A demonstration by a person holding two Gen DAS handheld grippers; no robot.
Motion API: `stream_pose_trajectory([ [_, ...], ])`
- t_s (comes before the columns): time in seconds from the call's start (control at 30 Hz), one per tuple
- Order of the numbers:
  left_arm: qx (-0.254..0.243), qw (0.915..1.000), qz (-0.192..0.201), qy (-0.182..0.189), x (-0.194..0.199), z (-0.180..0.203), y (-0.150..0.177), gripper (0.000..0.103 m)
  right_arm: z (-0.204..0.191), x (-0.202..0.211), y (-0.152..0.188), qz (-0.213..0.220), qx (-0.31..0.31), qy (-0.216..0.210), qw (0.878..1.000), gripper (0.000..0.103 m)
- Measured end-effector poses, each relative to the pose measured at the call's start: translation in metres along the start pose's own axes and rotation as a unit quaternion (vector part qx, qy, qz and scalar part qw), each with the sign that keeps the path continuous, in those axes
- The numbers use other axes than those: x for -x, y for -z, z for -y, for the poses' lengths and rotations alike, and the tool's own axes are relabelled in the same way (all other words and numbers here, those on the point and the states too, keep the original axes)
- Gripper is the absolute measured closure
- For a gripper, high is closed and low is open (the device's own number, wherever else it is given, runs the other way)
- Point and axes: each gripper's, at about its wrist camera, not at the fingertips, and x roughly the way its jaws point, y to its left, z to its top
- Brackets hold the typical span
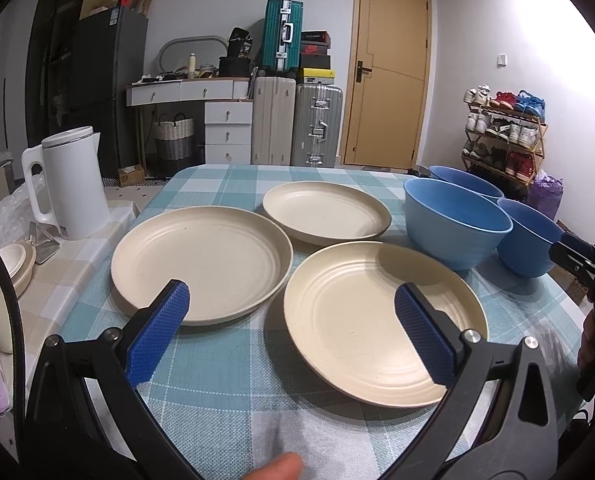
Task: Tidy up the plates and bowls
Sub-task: 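Move both grippers forward to the rim of a cream plate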
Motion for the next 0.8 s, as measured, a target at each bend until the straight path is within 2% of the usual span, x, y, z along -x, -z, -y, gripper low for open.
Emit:
stream_pose_trajectory([
  [0.13,0.007,0.9998,-0.017,0.005,-0.004,-0.002,0.002,0.0,0.002,-0.001,0.0,-0.003,-0.003,0.006,1.0,0.0],
  [0.27,0.009,0.9998,-0.018,0.003,-0.006,-0.002,0.002,0.0,0.001,-0.002,0.0,-0.006,-0.002,0.011,1.0,0.0],
  [0.57,0.014,0.9991,-0.031,-0.025,-0.011,-0.004,-0.005,0.0,0.0,-0.001,-0.004,-0.021,-0.005,0.021,1.0,0.0],
  [0.8,0.031,0.998,-0.046,-0.031,-0.007,-0.016,-0.015,0.001,-0.011,0.0,-0.019,-0.031,-0.008,0.026,0.999,0.0],
])
